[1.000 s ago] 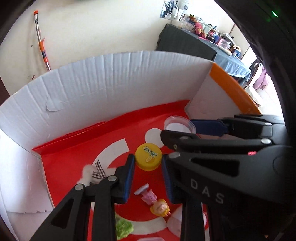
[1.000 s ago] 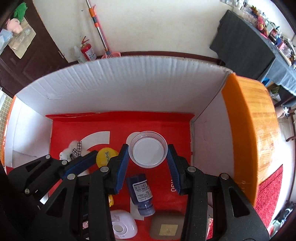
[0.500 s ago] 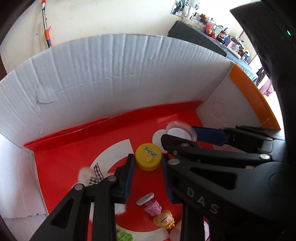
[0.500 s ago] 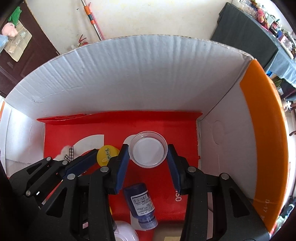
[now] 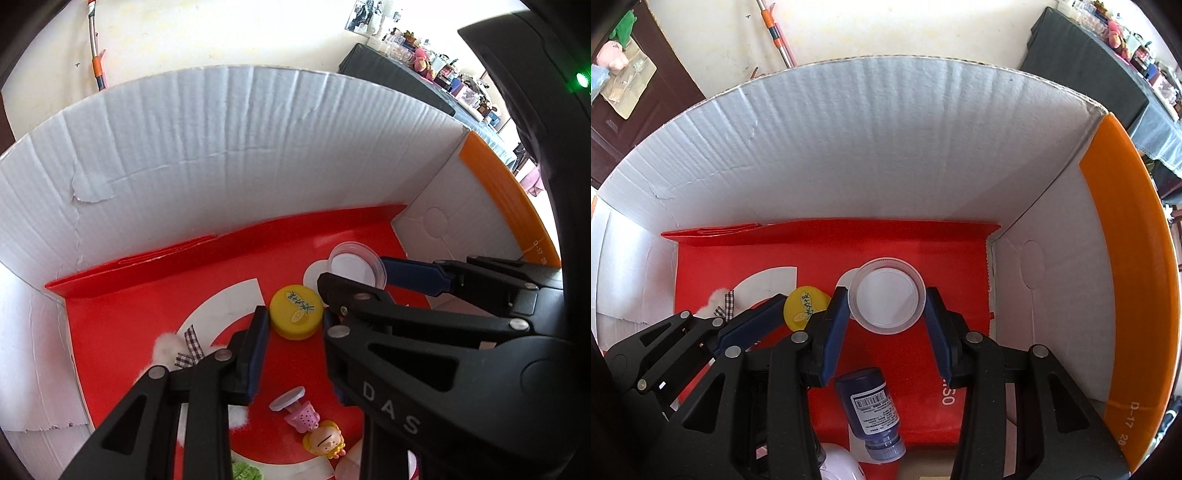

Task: Organize objects
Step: 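Lower and open the left gripper on the cap while the right gripper releases the lid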

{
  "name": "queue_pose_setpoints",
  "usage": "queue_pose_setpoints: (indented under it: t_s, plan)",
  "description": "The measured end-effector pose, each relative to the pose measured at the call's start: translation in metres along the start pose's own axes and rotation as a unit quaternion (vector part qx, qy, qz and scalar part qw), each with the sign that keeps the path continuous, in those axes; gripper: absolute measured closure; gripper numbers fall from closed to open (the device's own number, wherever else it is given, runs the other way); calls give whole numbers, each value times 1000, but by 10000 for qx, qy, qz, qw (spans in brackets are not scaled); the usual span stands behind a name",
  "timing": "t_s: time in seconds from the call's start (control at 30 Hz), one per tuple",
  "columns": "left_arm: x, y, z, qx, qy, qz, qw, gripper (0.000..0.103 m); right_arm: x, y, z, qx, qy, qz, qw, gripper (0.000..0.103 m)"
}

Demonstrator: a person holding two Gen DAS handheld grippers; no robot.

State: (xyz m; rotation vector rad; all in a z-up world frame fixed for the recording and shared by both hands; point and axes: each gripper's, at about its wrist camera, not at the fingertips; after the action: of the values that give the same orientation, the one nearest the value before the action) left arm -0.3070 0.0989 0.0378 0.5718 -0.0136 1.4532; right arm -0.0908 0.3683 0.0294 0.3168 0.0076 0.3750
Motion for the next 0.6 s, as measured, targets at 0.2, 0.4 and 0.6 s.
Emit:
queue_pose_setpoints:
  t_s: [0.2,0.4,0.6]
  plan:
    - [0,-1,1,7,2,4,10000,71,1,1,-1,-1,-10,10,10000,62]
    - [-1,-2,1,3,2,-4,10000,71,2,3,-3,-3,-10,10,10000,62]
    - [-1,-3,1,5,10,-5,10000,70,2,5,-4,-5,-14,17,10000,61]
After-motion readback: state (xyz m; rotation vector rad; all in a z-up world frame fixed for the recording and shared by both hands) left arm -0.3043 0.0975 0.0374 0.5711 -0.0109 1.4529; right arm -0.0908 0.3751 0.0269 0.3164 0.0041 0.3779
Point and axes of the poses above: each gripper's, at about its wrist camera, not at the fingertips, and z roughly against the way its jaws point, x to its right, y to its top, and after that the axes turned 15 degrees about z, right-handed
